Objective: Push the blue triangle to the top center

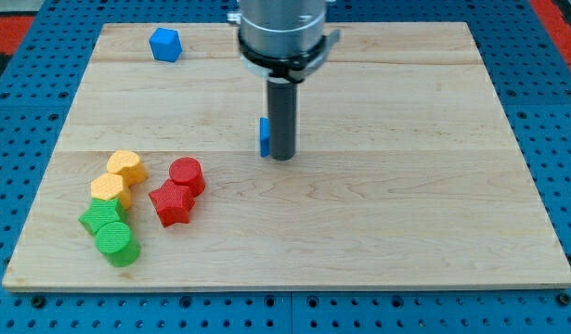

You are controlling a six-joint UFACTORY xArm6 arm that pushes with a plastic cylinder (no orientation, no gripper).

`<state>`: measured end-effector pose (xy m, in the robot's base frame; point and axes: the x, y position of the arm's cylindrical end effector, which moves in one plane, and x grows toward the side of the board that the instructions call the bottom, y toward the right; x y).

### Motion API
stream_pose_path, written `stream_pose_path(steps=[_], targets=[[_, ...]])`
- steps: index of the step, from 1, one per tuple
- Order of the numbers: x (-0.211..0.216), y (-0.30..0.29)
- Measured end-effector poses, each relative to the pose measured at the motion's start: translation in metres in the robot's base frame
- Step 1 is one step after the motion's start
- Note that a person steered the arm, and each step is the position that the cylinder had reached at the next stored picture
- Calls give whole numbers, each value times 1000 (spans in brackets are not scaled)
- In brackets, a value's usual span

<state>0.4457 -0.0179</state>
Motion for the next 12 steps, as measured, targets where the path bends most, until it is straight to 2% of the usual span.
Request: stream_pose_path(steps=[1,3,5,7,8,9,11,12], targets=[[-6,-29],[-46,-16],[-68,-50],[-89,18],[-98,7],[-98,-36],[-127,16],[-138,17]])
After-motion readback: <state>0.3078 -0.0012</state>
